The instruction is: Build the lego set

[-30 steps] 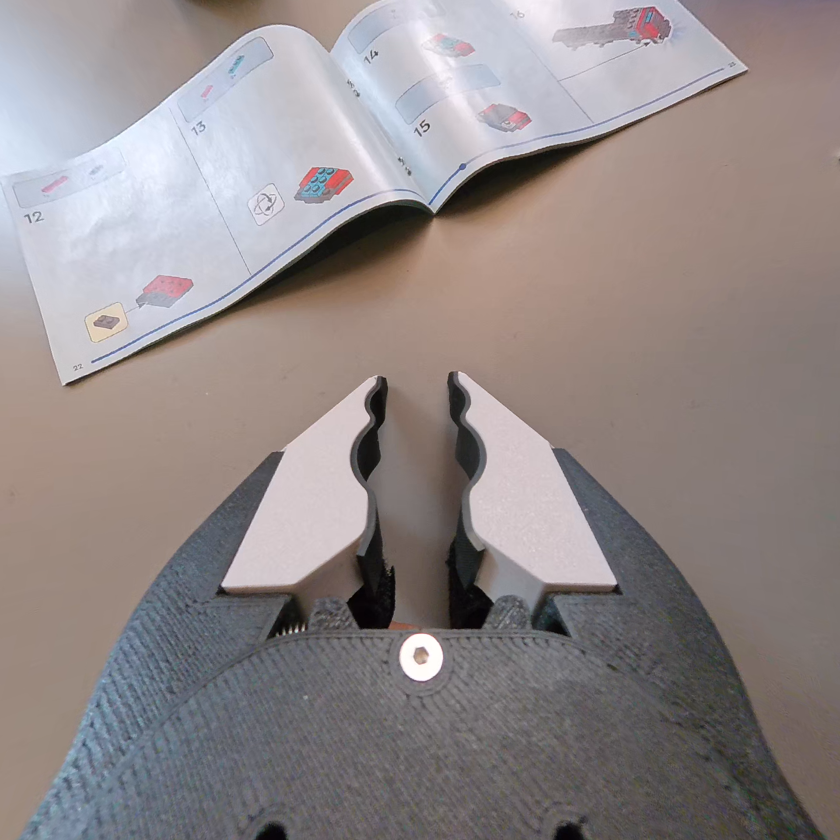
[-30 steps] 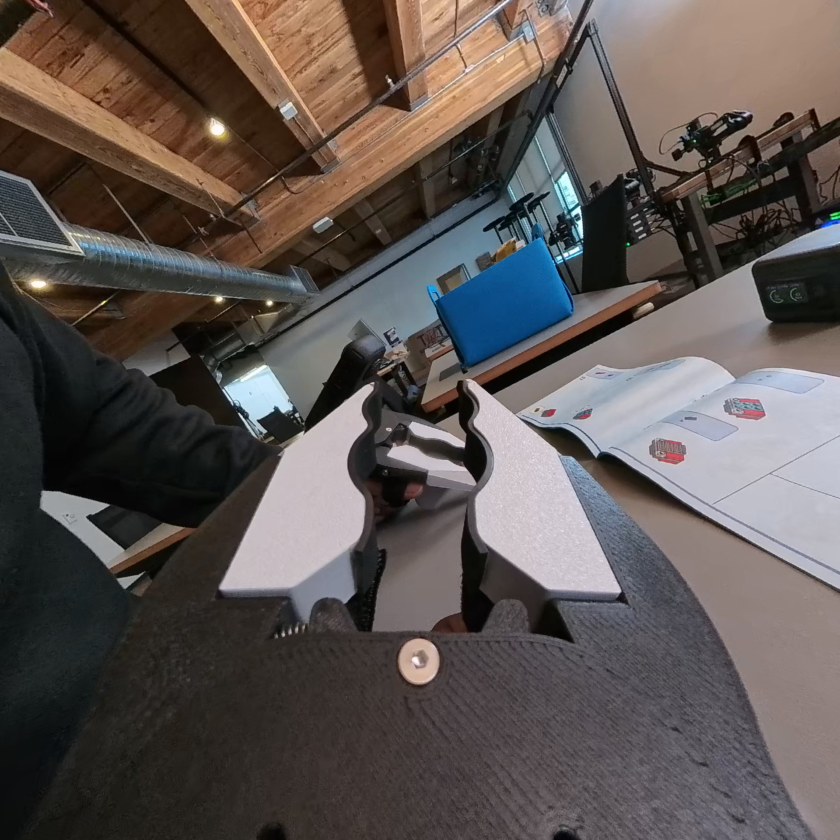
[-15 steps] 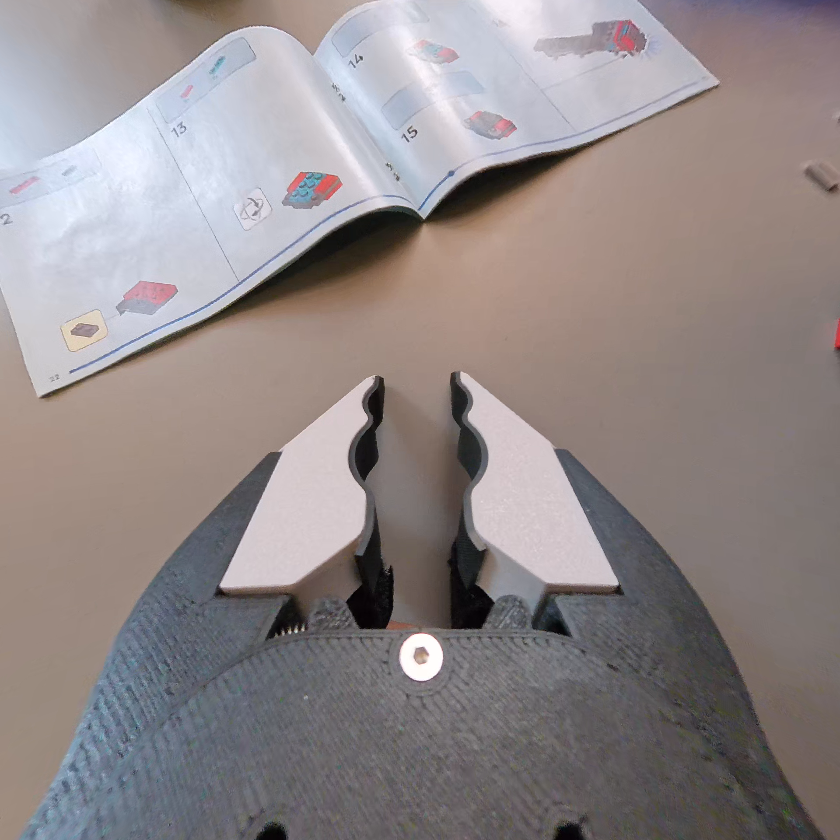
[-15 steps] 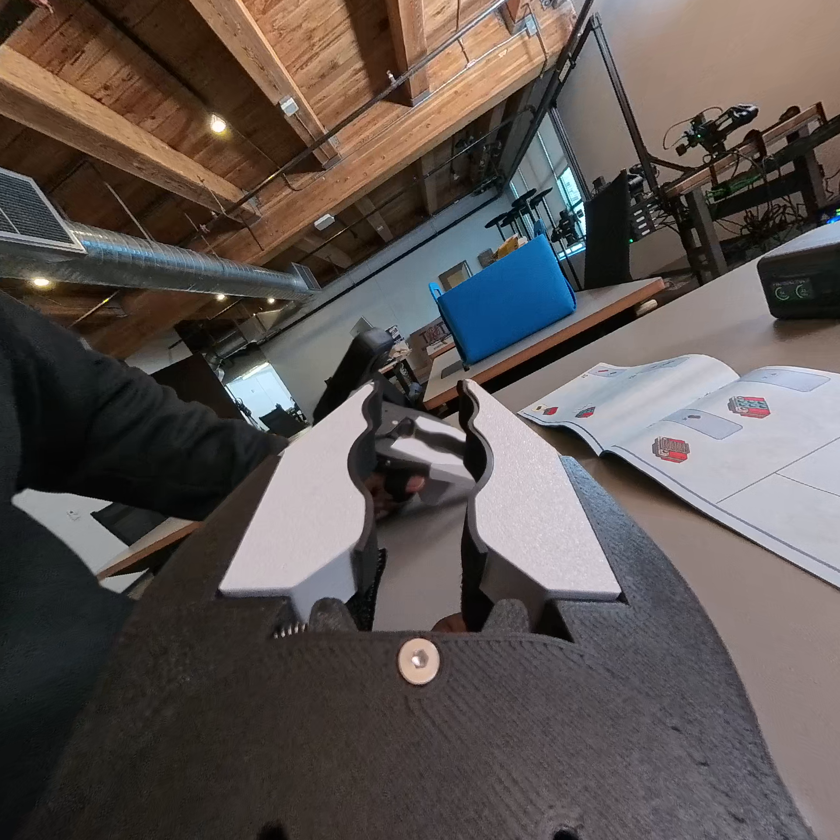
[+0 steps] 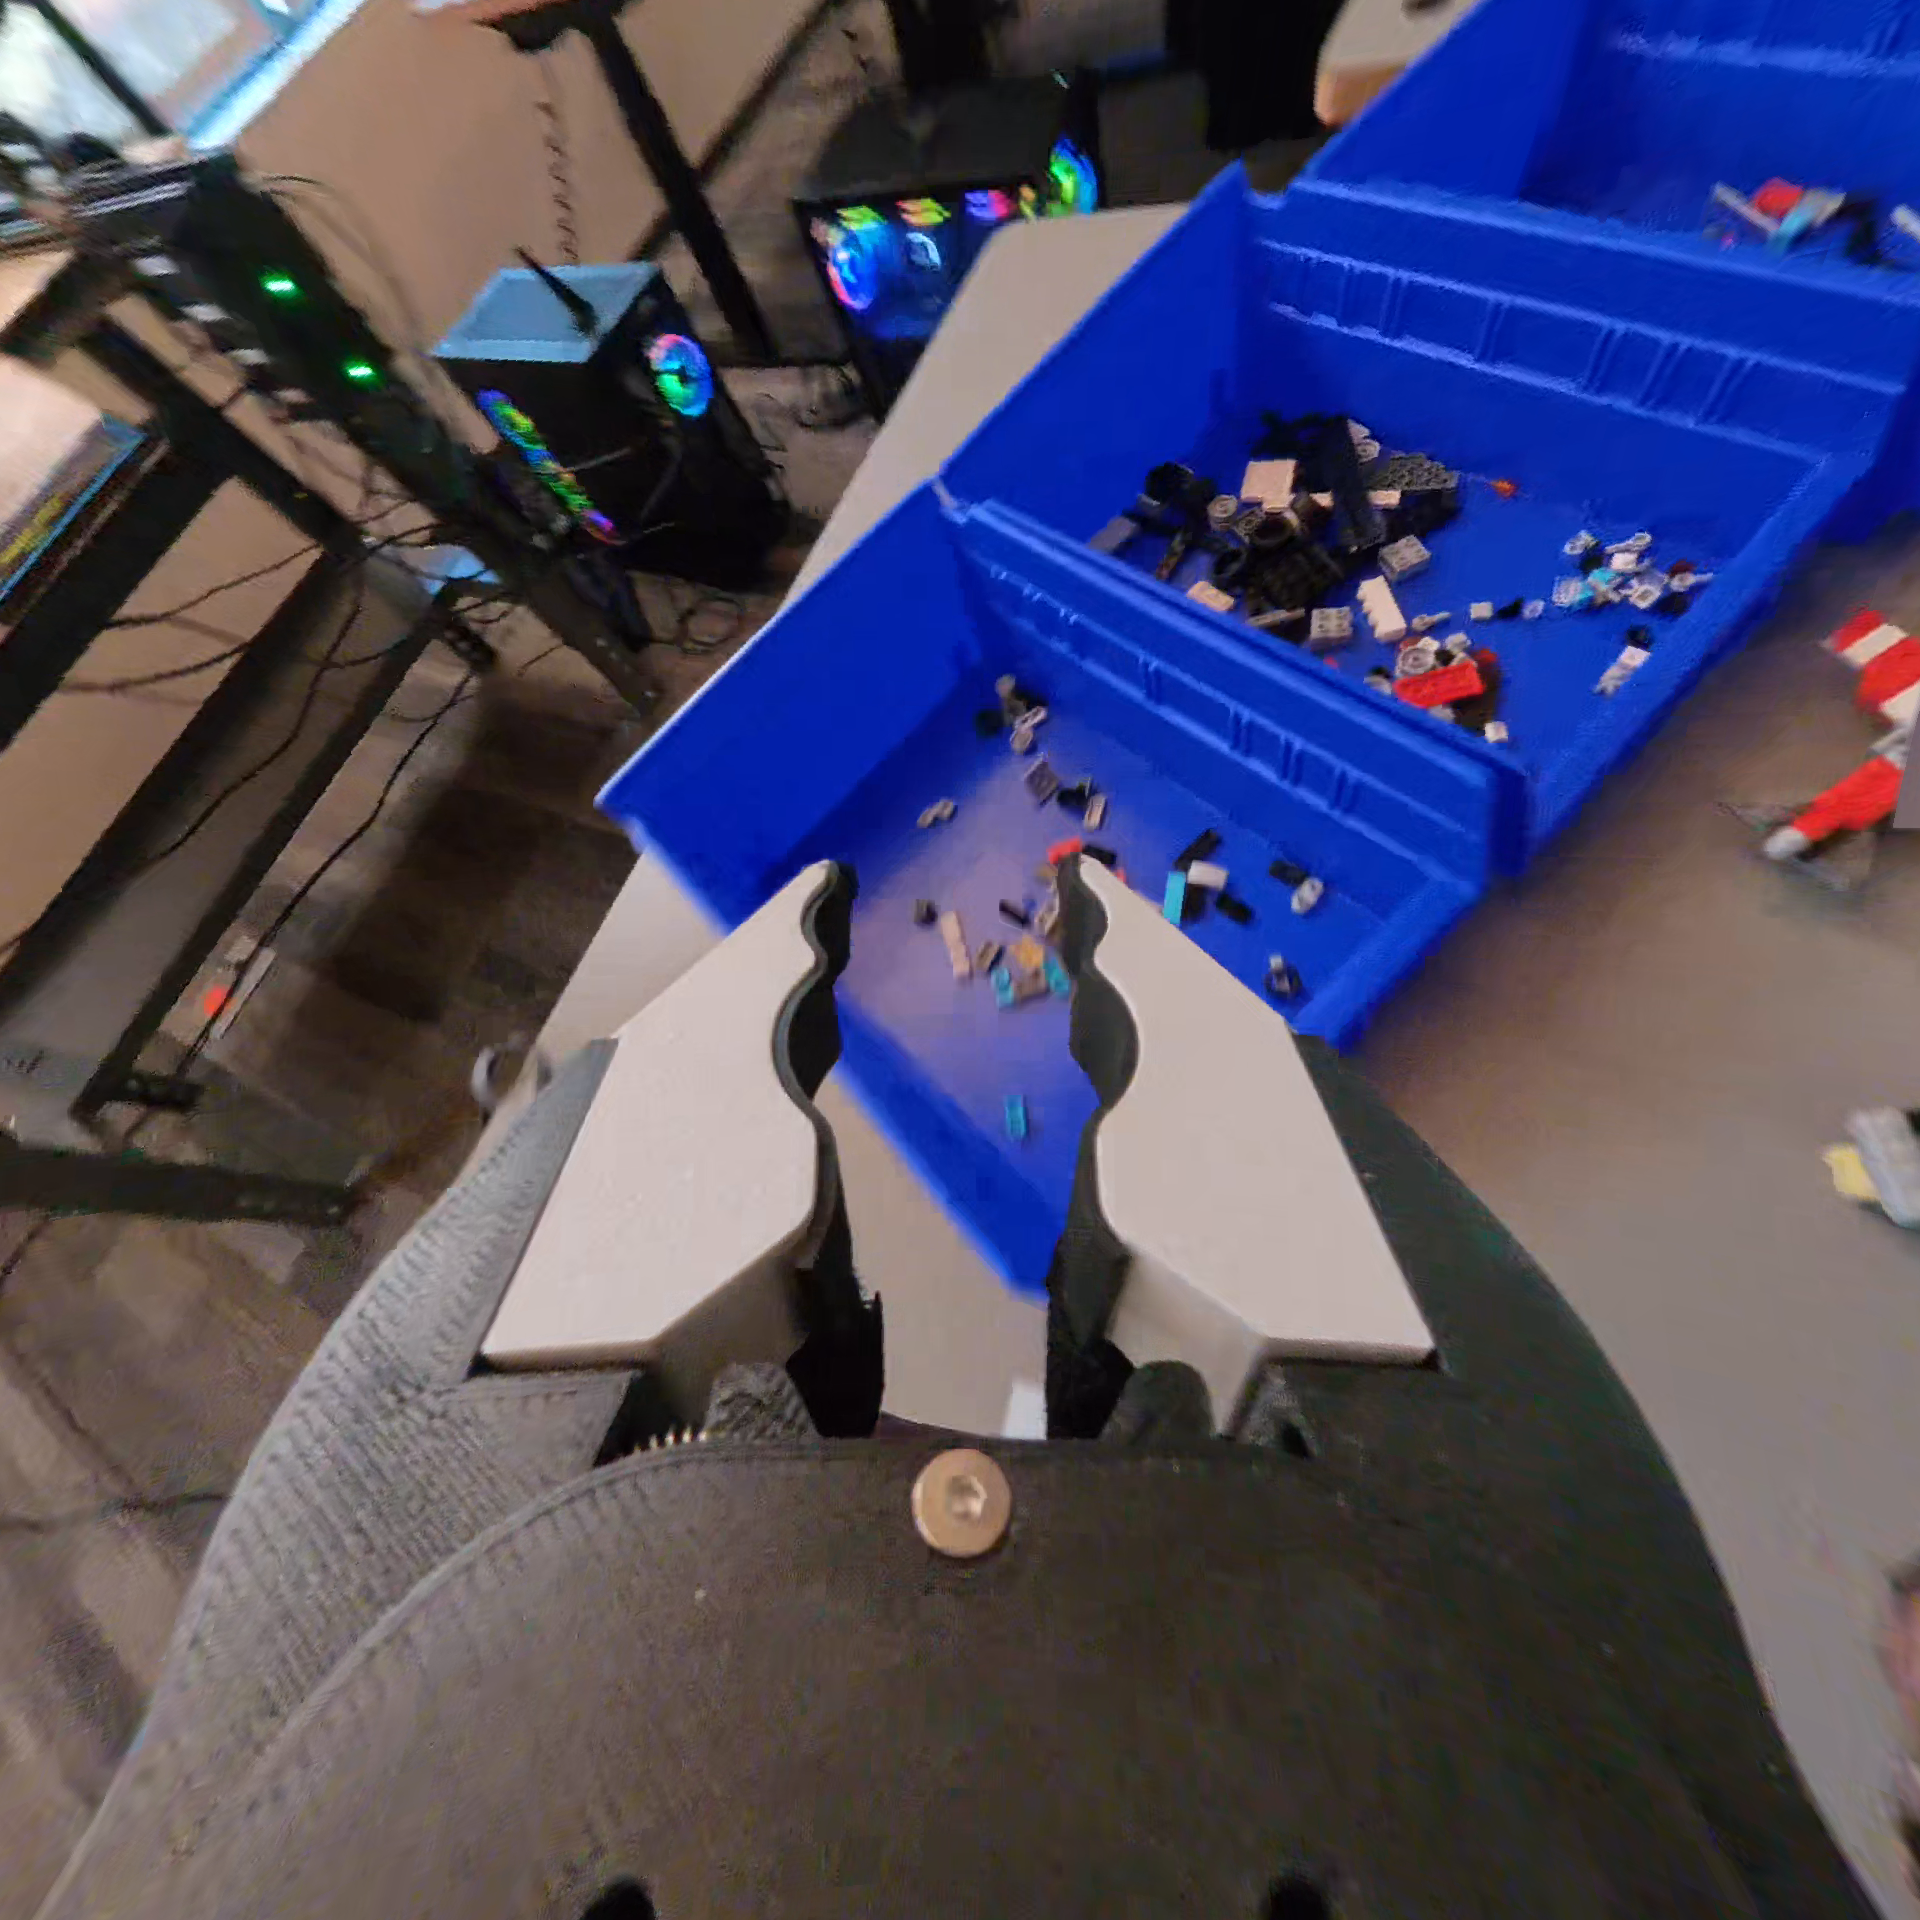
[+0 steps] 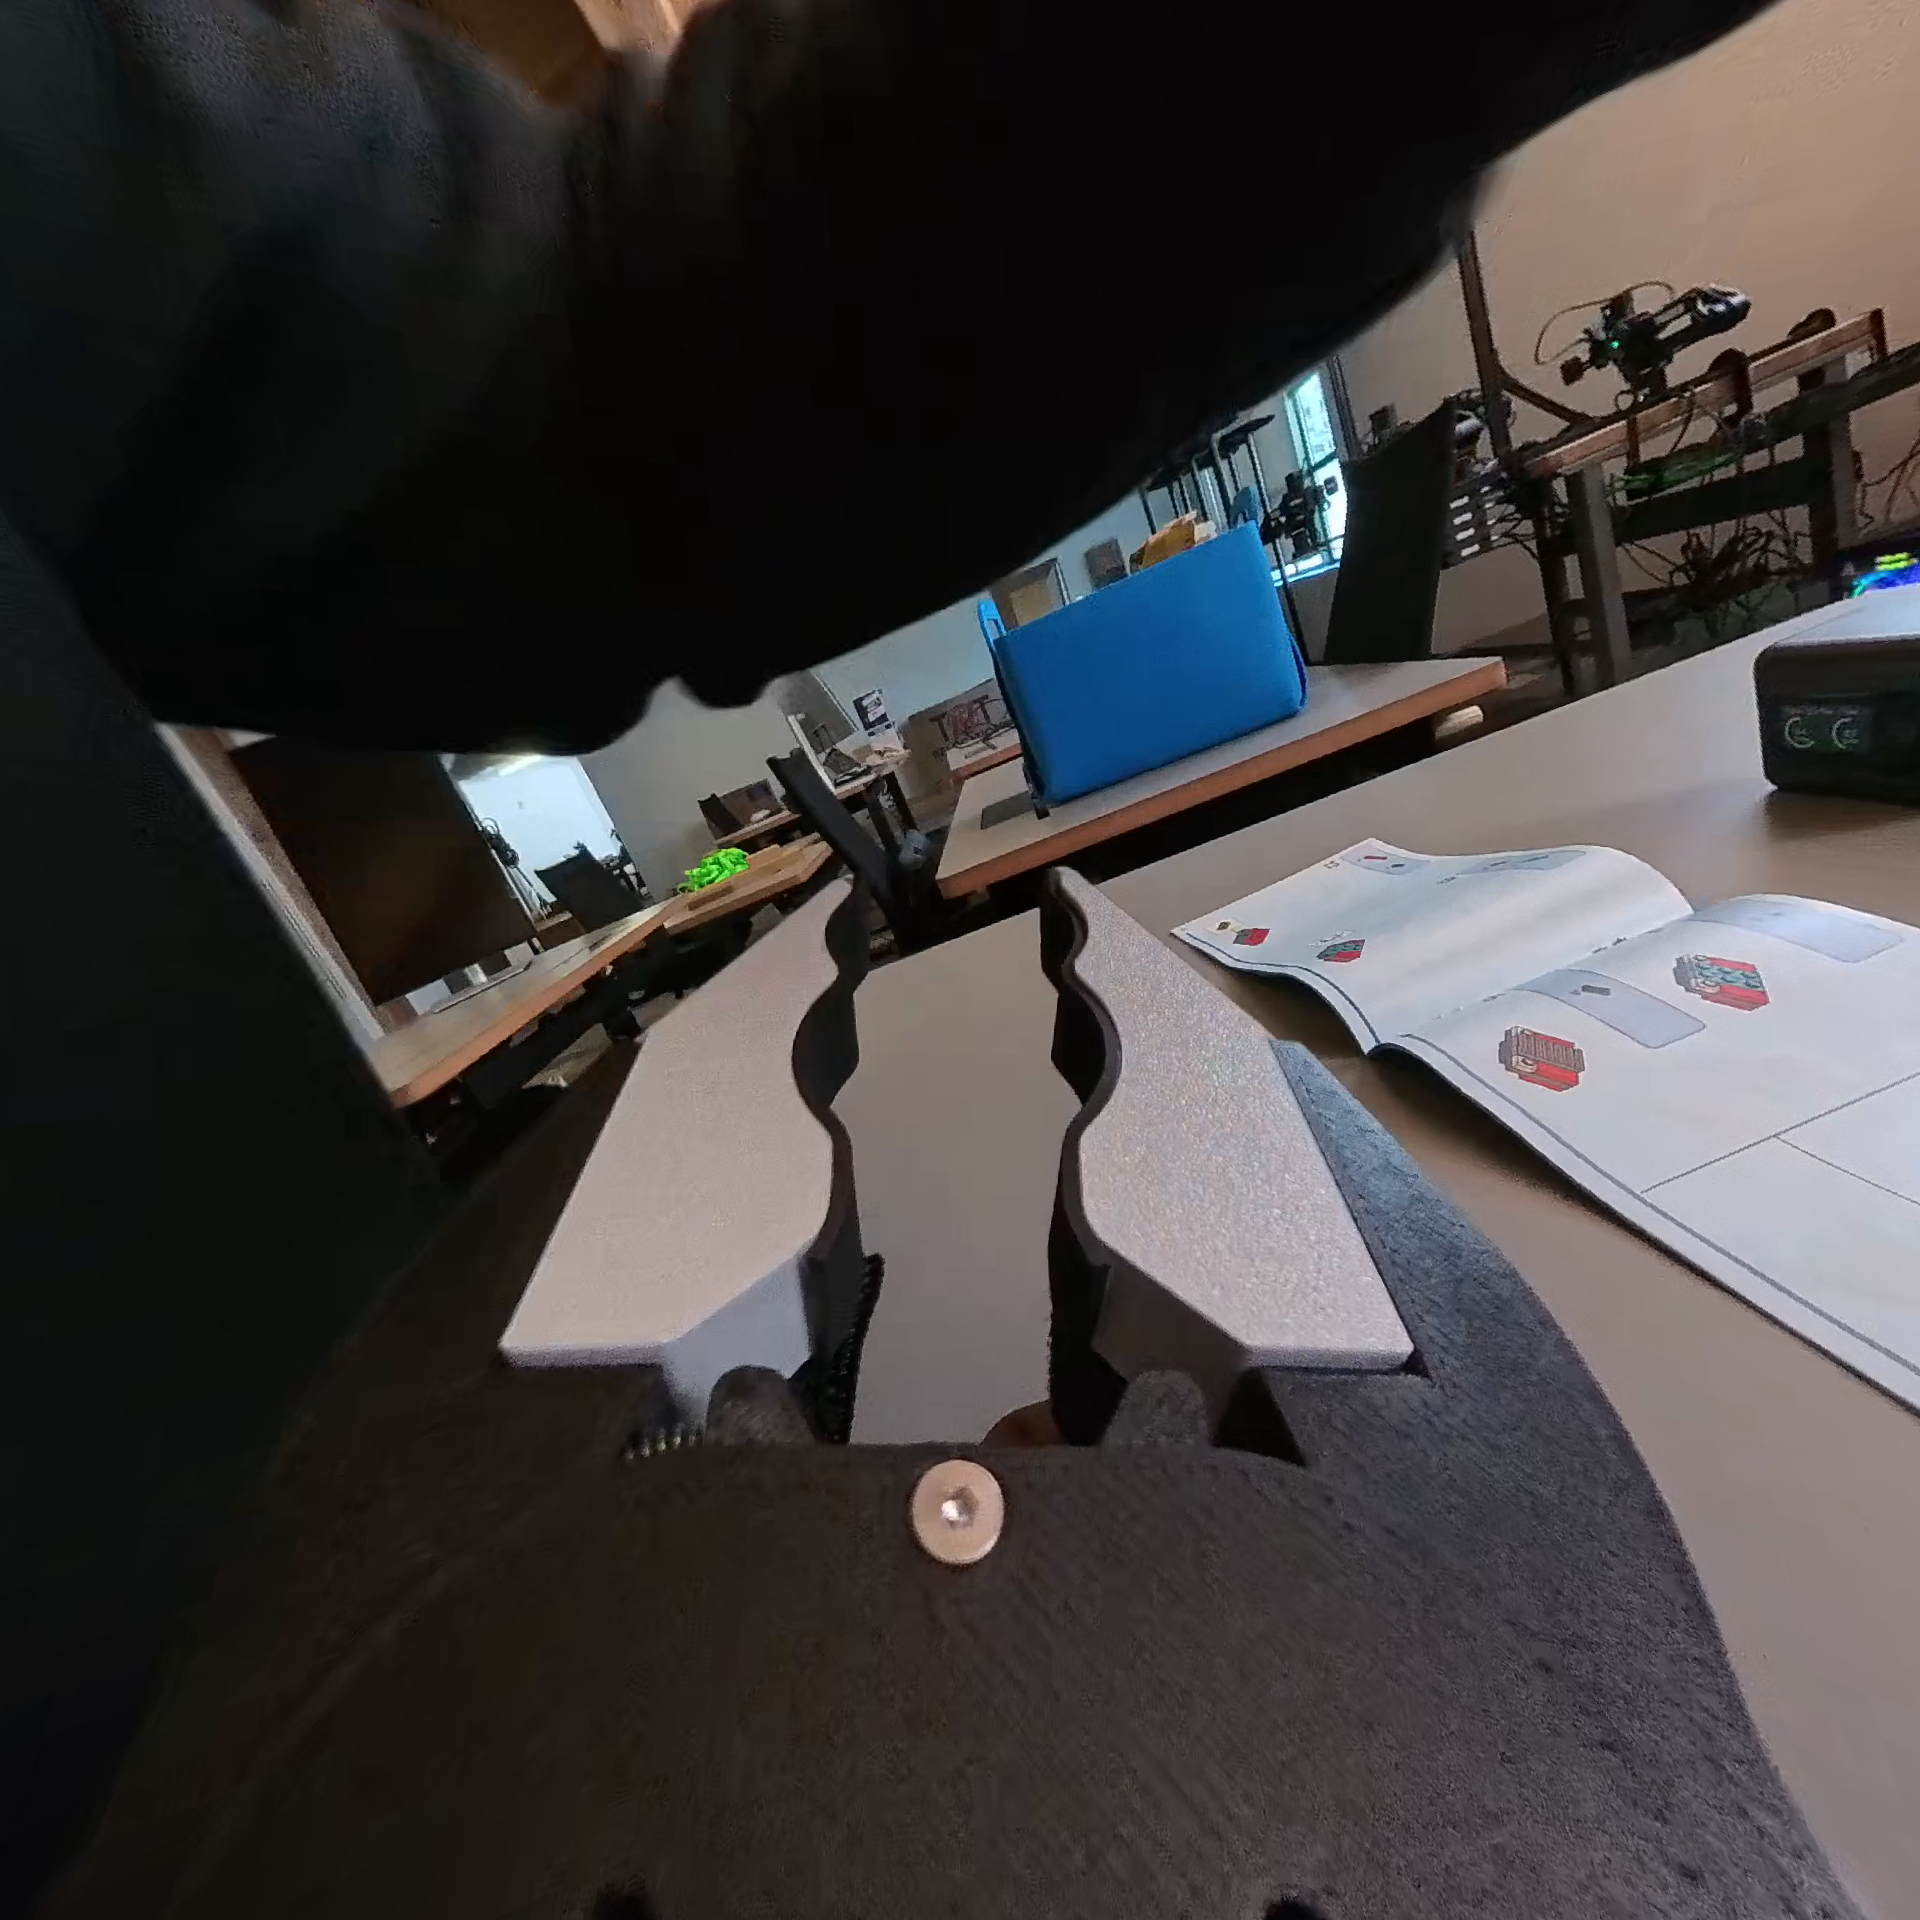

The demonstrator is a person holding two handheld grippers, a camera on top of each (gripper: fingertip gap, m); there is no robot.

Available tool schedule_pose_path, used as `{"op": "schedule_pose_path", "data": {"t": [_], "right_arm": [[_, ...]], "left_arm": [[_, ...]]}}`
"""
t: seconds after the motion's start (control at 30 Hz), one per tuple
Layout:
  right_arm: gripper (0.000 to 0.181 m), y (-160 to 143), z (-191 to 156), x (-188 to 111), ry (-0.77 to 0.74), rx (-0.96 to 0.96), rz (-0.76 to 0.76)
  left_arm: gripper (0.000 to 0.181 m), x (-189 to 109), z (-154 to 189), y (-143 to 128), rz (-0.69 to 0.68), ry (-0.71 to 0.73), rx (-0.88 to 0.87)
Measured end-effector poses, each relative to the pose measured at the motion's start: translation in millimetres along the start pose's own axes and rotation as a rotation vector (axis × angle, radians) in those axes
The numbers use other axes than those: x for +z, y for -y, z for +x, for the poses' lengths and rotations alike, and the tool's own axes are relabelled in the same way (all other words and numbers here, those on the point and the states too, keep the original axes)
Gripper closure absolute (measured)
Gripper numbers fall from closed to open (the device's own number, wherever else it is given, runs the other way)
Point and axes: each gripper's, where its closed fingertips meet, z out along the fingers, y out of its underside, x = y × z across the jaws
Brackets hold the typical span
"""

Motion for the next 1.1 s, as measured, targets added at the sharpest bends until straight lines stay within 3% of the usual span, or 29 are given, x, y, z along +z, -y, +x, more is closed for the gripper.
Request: {"op": "schedule_pose_path", "data": {"t": [0.1, 0.23, 0.33, 0.4, 0.67, 0.83, 1.1], "right_arm": [[0.148, 1.0, -0.4, -0.8, -0.001, -0.030, -0.003], [0.149, 3.5, 2.9, -2.7, -0.007, -0.031, 0.001], [0.149, 6.7, 8.3, -4.8, -0.012, -0.002, 0.015], [0.149, 8.9, 11.9, -6.4, -0.016, 0.018, 0.024], [0.148, 10.8, 17.7, -7.9, -0.016, 0.059, 0.037], [0.148, 8.7, 15.7, -6.6, -0.011, 0.048, 0.025], [0.148, 9.3, 15.7, -6.9, -0.010, 0.050, 0.027]], "left_arm": [[0.140, 84.2, 7.9, 12.7, -0.109, -0.066, 0.023], [0.142, 179.7, 16.1, -13.8, -0.315, -0.147, -0.192], [0.144, 225.4, 20.2, -39.0, -0.429, -0.194, -0.392], [0.144, 244.6, 17.2, -49.7, -0.459, -0.203, -0.432], [0.145, 270.8, 13.6, -69.7, -0.497, -0.201, -0.407], [0.145, 274.9, 18.4, -63.8, -0.489, -0.191, -0.373], [0.145, 268.5, 11.2, -77.5, -0.559, -0.146, -0.323]]}}
